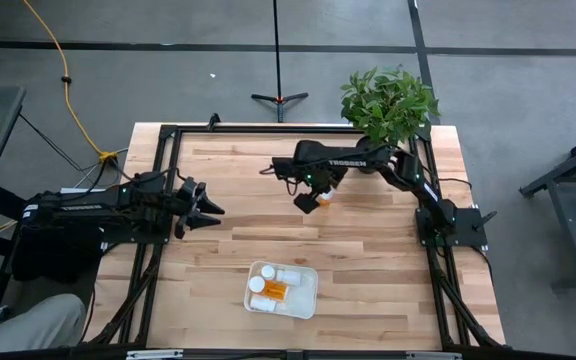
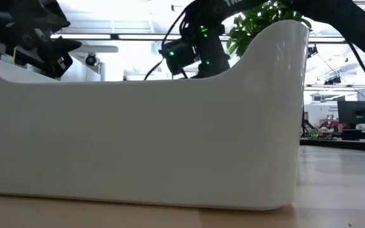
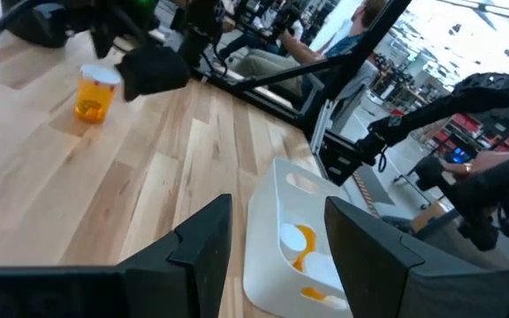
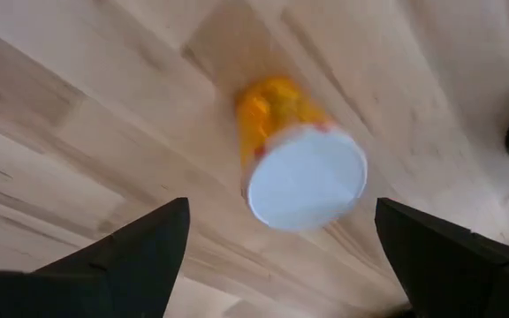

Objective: Pick and place pill bottles into a basket
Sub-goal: Put the orange pill bottle into the white bin

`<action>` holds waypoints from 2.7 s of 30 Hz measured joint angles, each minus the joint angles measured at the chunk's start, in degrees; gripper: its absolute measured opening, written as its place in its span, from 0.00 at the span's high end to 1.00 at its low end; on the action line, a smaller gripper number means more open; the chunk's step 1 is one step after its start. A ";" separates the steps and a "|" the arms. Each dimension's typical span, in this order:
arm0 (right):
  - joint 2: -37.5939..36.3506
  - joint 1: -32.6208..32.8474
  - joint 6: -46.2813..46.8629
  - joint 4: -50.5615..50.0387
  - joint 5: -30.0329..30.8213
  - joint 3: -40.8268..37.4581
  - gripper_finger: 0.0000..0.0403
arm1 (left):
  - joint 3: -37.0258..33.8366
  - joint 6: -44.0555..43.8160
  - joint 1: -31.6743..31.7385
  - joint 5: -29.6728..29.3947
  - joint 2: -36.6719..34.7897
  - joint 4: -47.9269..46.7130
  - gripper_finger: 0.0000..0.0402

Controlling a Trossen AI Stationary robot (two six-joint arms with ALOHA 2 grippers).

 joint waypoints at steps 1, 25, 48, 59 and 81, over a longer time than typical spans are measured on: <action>-0.29 0.02 0.01 -0.03 -0.06 -0.81 0.13 | 0.00 0.06 0.00 0.00 0.00 -0.43 0.46; -1.78 -2.21 -4.01 11.40 0.57 -9.43 0.13 | 0.00 1.41 0.02 -0.26 0.00 -1.29 0.46; -1.78 -2.39 -6.59 12.10 -1.88 -9.41 0.13 | 0.00 -0.02 0.01 -0.44 0.00 -1.31 0.46; -1.78 -2.39 -7.04 11.63 -1.88 -9.41 0.18 | 0.00 -0.11 0.02 -0.40 0.00 -1.31 0.46; -1.78 -2.38 -7.91 11.11 -2.31 -9.41 0.50 | 0.00 -0.23 0.00 -0.20 0.00 -1.31 0.46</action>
